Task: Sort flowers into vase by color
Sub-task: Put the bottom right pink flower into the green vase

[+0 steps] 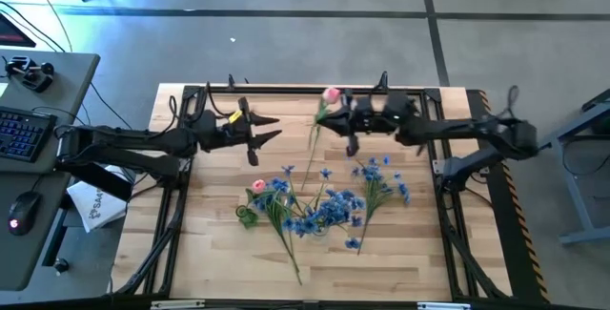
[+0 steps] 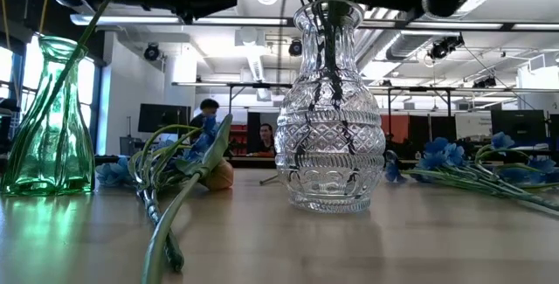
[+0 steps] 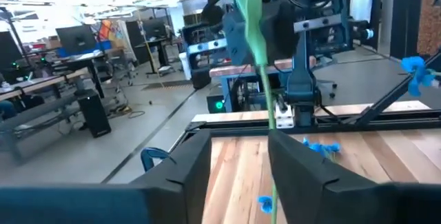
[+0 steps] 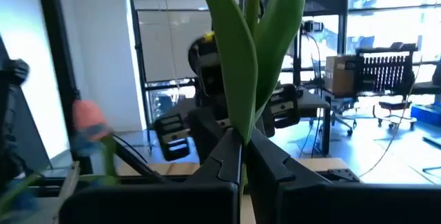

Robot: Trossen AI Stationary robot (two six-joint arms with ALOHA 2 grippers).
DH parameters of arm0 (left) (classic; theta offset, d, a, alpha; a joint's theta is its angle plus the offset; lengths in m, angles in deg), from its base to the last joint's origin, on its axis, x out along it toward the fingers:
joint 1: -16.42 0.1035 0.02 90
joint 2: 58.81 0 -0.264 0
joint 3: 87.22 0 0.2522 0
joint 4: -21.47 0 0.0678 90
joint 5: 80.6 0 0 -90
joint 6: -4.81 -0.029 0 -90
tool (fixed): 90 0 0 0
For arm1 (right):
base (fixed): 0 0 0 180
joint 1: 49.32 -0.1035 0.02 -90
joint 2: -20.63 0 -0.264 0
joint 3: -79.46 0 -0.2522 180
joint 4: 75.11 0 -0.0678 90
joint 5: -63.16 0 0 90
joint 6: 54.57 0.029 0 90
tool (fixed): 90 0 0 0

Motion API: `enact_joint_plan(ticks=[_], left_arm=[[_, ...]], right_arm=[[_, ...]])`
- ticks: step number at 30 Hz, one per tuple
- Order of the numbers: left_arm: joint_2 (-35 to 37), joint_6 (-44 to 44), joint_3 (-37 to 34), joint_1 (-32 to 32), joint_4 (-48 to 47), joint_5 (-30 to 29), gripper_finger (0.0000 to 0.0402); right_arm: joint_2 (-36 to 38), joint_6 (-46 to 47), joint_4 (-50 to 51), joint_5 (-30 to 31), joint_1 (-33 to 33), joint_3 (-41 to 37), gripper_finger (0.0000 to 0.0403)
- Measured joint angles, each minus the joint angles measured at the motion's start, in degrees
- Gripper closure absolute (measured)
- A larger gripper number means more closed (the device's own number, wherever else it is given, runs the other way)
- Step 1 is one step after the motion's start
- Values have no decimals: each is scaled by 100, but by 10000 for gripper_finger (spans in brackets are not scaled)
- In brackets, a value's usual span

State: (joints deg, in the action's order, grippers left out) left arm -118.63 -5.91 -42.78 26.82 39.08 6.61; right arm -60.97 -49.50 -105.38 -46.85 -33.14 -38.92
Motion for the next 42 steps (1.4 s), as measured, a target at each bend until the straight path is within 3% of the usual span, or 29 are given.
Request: enact_joint_plan(ticks=[9, 16, 20, 29, 36, 39, 42], left_arm=[[-449, -229, 0, 45, 565, 123, 241], [-506, -65, 2, 27, 606, 56, 244], [-506, -7, 2, -63, 603, 44, 274], [-401, -315, 2, -304, 373, -23, 391], [456, -643, 2, -868, -846, -1462, 398], [1037, -835, 34, -1373, -1351, -2218, 399], [1650, -791, 314, -2071, -1906, -2469, 400]], right_arm=[[-1403, -215, 2, 2, -128, 1254, 402], [-1810, -259, 2, 8, -313, 1710, 402], [-1810, -272, 2, 25, -390, 1706, 402], [-1810, -238, 290, -3, -409, 1700, 395], [-1045, -403, 1746, 55, -343, 1694, 300], [-578, -651, 2680, 568, -409, 1696, 272], [-415, -773, 3473, 1242, -660, 1696, 265]])
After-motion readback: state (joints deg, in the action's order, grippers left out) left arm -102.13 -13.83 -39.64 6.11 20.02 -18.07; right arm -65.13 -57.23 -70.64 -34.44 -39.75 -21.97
